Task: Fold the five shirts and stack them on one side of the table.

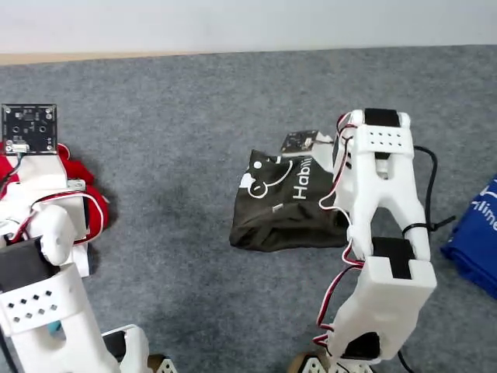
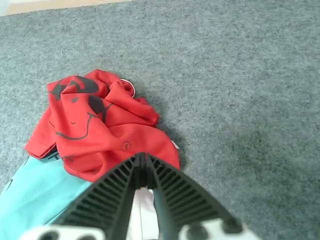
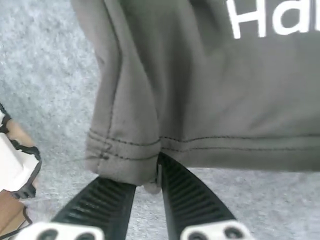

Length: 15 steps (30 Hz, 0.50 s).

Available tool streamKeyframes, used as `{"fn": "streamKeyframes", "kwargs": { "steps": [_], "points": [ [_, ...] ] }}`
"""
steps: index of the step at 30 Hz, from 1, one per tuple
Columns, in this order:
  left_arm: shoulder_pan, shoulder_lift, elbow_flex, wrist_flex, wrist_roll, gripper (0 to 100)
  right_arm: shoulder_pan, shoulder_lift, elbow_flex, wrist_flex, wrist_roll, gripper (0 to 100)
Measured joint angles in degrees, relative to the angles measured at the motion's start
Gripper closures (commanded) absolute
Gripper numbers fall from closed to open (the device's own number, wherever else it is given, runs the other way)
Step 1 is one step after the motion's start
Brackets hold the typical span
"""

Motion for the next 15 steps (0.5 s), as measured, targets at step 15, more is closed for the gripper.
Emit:
{"fn": "streamKeyframes", "kwargs": {
  "steps": [15],
  "points": [
    [0.0, 0.0, 0.0, 0.0, 0.0, 99, 0.44, -5.71, -3.34, 0.0, -9.05, 78.3]
  ]
}}
